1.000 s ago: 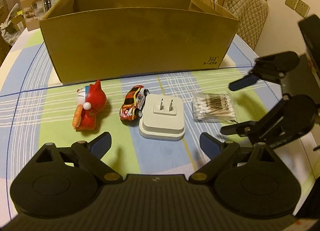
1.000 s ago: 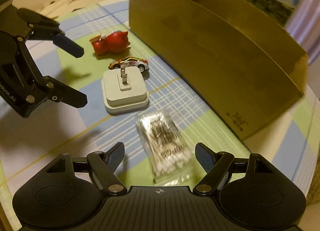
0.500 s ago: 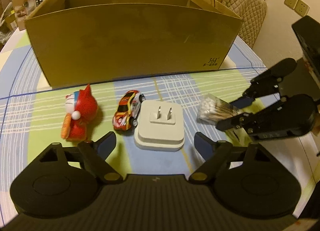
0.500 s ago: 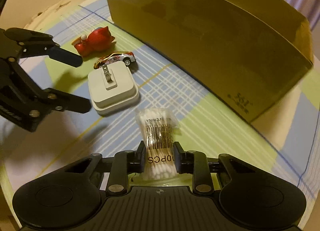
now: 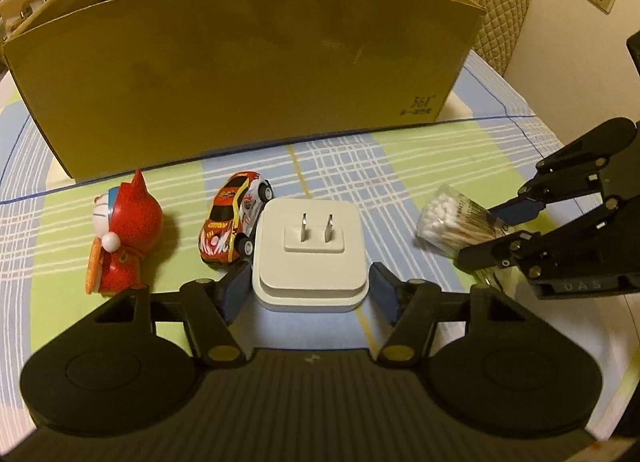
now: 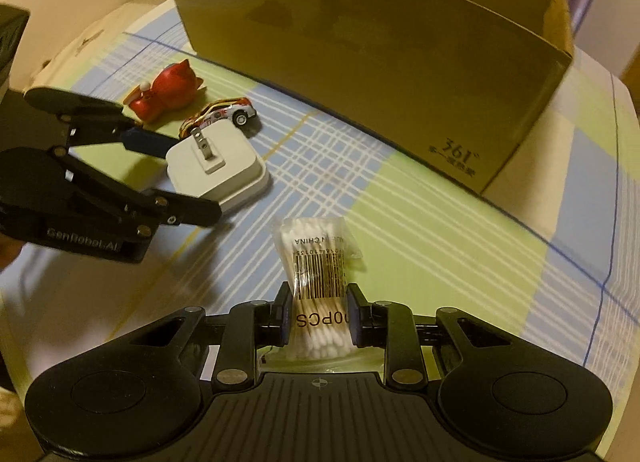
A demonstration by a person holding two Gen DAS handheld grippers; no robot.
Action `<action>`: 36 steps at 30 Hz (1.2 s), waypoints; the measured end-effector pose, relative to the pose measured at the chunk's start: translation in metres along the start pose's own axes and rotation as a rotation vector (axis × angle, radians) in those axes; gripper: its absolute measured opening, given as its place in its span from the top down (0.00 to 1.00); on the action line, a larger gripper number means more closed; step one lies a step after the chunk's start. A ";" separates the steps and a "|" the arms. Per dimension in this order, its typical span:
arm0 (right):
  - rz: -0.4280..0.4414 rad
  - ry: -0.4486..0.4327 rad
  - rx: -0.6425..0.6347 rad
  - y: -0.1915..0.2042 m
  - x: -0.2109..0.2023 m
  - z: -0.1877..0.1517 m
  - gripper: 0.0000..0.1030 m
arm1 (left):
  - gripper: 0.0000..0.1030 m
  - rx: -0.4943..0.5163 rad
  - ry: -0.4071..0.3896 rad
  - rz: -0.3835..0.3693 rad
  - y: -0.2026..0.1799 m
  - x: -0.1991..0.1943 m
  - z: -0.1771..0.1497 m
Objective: Organize objects
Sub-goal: 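Grasp the white plug adapter with the left tool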
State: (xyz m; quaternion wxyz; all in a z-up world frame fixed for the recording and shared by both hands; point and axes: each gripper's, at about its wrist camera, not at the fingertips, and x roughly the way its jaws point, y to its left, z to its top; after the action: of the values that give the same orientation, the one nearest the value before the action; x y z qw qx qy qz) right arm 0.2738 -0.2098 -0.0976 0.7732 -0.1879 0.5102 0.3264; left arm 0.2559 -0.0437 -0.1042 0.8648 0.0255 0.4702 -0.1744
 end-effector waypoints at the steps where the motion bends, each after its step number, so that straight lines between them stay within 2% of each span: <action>1: -0.002 0.001 0.013 0.001 -0.001 -0.001 0.77 | 0.42 0.004 0.006 -0.003 -0.001 -0.002 -0.002; 7: 0.009 -0.002 0.065 0.007 -0.009 -0.009 0.77 | 0.42 -0.002 0.025 -0.003 -0.007 -0.024 -0.025; 13: 0.014 -0.009 0.112 0.016 -0.019 -0.019 0.77 | 0.42 -0.046 0.008 0.009 -0.005 -0.041 -0.044; 22: 0.013 -0.007 0.144 0.023 -0.024 -0.033 0.77 | 0.35 -0.039 -0.022 0.029 -0.005 -0.043 -0.034; 32: 0.010 -0.019 0.168 0.018 -0.027 -0.040 0.77 | 0.35 0.038 0.030 0.065 -0.017 -0.026 -0.029; 36: 0.005 -0.016 0.174 0.017 -0.025 -0.041 0.77 | 0.41 0.037 0.046 0.076 -0.017 -0.023 -0.031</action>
State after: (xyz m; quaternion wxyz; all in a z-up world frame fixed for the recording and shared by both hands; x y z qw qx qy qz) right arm 0.2275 -0.2309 -0.0906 0.7897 -0.1160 0.5311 0.2842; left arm 0.2144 -0.0465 -0.1003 0.8591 0.0631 0.4855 -0.1494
